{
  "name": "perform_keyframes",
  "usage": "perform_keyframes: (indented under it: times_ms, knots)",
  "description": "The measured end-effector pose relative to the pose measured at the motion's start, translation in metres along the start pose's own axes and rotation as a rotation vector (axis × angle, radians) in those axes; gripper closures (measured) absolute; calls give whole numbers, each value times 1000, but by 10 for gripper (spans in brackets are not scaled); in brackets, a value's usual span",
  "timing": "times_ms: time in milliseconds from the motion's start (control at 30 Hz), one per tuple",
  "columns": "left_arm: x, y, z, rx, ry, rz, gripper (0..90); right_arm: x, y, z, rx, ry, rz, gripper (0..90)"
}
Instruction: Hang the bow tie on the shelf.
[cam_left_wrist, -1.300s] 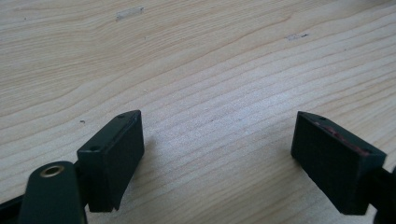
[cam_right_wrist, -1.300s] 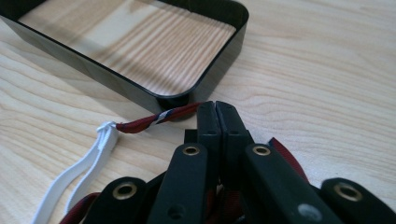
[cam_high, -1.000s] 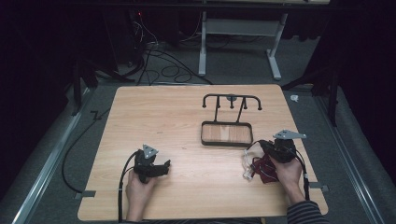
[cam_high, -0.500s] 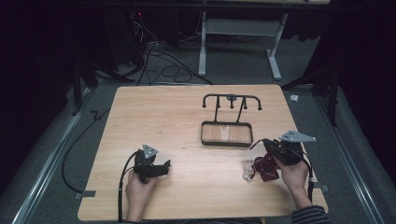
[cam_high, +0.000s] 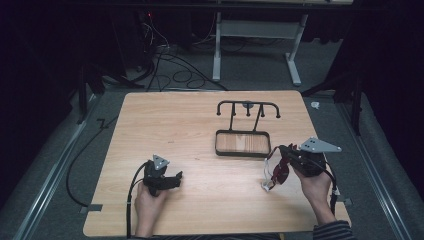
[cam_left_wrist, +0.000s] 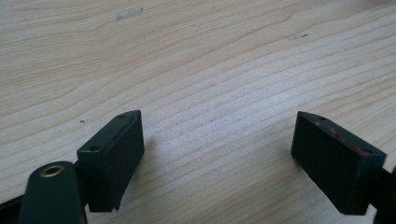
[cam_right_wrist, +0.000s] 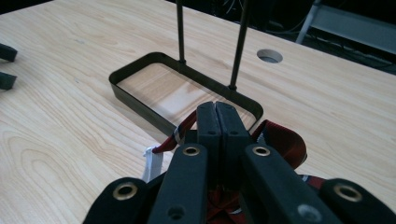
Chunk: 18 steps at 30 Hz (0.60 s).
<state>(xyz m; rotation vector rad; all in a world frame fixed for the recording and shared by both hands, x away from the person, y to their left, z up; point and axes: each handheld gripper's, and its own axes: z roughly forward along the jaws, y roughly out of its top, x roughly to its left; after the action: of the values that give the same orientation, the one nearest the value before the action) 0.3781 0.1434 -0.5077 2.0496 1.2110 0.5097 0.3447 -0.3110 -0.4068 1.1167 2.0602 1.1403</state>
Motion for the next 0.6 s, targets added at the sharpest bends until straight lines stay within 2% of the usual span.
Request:
perform_keyframes:
  times_ms: [367,467,600]
  knots:
    - [0,0,0,-1,0,0,175,8,15,-6,-30,20,-36,900]
    - [0,0,0,-1,0,-1,175,12,20,-7,-30,14,-58,900]
    - [0,0,0,0,0,0,175,15,25,-7,-31,19,-64,900]
